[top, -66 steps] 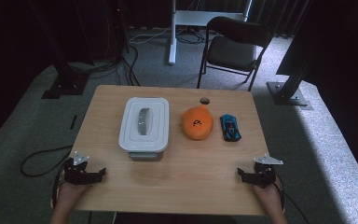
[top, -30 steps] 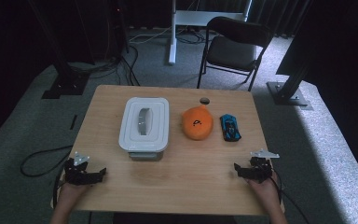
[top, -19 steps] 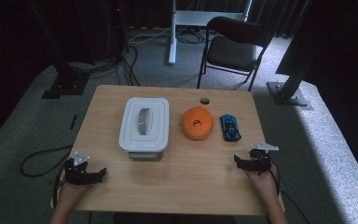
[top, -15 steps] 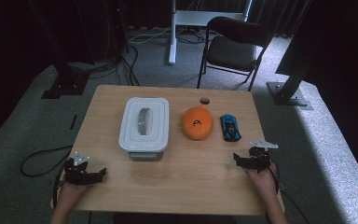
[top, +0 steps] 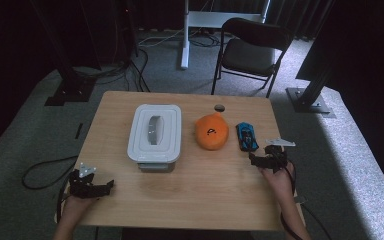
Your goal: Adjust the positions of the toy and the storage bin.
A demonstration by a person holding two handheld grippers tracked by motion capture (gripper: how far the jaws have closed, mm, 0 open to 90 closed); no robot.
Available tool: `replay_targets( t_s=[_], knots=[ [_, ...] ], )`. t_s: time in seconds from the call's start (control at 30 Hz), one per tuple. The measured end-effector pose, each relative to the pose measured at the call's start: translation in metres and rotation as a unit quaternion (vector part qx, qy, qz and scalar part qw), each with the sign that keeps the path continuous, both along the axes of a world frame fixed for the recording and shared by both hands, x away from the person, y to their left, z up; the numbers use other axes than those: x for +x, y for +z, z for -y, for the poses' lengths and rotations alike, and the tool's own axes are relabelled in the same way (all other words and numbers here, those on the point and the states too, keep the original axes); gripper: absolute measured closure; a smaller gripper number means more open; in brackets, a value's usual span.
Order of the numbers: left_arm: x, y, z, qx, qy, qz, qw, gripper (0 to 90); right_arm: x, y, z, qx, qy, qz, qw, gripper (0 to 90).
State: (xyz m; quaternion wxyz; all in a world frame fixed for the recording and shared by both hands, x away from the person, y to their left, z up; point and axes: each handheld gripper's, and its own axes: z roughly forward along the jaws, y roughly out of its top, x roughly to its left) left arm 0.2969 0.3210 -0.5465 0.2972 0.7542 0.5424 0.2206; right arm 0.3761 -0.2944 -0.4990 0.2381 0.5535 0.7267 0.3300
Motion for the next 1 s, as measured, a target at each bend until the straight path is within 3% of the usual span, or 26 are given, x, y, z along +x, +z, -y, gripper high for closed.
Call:
replay_targets(
  t_s=[0.4,0.53,1.0],
  knots=[
    [0.0,0.0,0.0,0.0,0.0,0.0,1.0,1.3,0.033,0.004,-0.007,0.001,-0.006,-0.008,0.9999,12.7],
    [0.0,0.0,0.0,0.0,0.0,0.0,1.0,1.3,0.048,0.001,-0.012,-0.005,-0.004,-0.024,0.9997,12.7],
    [0.0,0.0,0.0,0.0,0.0,0.0,1.0,1.3,0.082,-0.009,-0.018,0.003,-0.024,-0.039,0.9989,12.8]
  ],
)
